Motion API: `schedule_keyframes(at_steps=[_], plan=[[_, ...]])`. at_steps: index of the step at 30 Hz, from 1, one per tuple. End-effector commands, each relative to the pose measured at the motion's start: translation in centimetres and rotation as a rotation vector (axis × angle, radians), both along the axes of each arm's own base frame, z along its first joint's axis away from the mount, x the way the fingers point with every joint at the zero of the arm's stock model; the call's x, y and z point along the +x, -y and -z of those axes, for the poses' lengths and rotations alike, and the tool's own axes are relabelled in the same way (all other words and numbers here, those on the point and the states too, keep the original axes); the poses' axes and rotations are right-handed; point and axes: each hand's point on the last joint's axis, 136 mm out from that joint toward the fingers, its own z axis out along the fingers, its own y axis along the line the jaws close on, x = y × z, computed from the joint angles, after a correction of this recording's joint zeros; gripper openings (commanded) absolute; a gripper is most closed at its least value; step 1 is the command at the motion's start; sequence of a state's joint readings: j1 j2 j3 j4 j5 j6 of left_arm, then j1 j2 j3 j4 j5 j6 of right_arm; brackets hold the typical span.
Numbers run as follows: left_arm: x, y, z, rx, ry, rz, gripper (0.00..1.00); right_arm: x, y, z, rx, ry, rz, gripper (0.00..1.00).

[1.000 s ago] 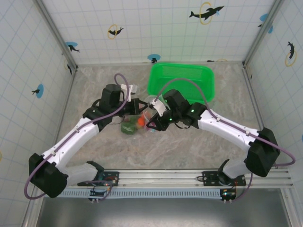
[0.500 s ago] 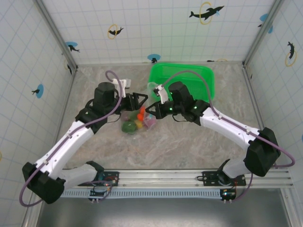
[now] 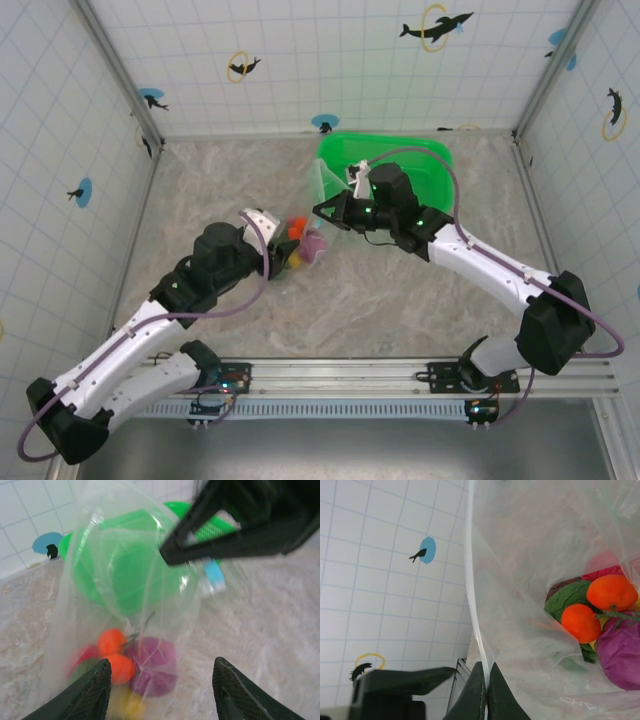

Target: Place the food in the zip-top bag and seal the zipper

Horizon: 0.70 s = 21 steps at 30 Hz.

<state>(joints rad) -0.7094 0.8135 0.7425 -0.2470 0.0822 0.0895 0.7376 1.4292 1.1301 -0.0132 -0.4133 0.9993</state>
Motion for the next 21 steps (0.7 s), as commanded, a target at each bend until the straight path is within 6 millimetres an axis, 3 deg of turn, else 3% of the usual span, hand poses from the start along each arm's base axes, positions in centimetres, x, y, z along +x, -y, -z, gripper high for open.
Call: schedule_keyframes(at_steps=[1, 8, 15, 21], plan=[[0.4, 0.8, -1.1, 0.13, 0.237, 0.111, 0.56, 0.4, -0.3, -4.1, 0.121, 0.023, 0.016, 0.02], [1.4, 2.1, -1.2, 0.17, 0.426, 0.156, 0.53, -0.2, -0.6, -4.7, 0.152, 0.03, -0.006, 0.03], [2.3, 3.8, -1.6, 0.149, 0.469, 0.192, 0.45, -0.7, -0.6, -4.5, 0.17, 0.017, -0.014, 0.03], [3.2, 4.4, -3.0, 0.122, 0.5, 0.176, 0.26, -1.0, -0.8, -4.0, 0.164, 0.011, -0.018, 0.03]])
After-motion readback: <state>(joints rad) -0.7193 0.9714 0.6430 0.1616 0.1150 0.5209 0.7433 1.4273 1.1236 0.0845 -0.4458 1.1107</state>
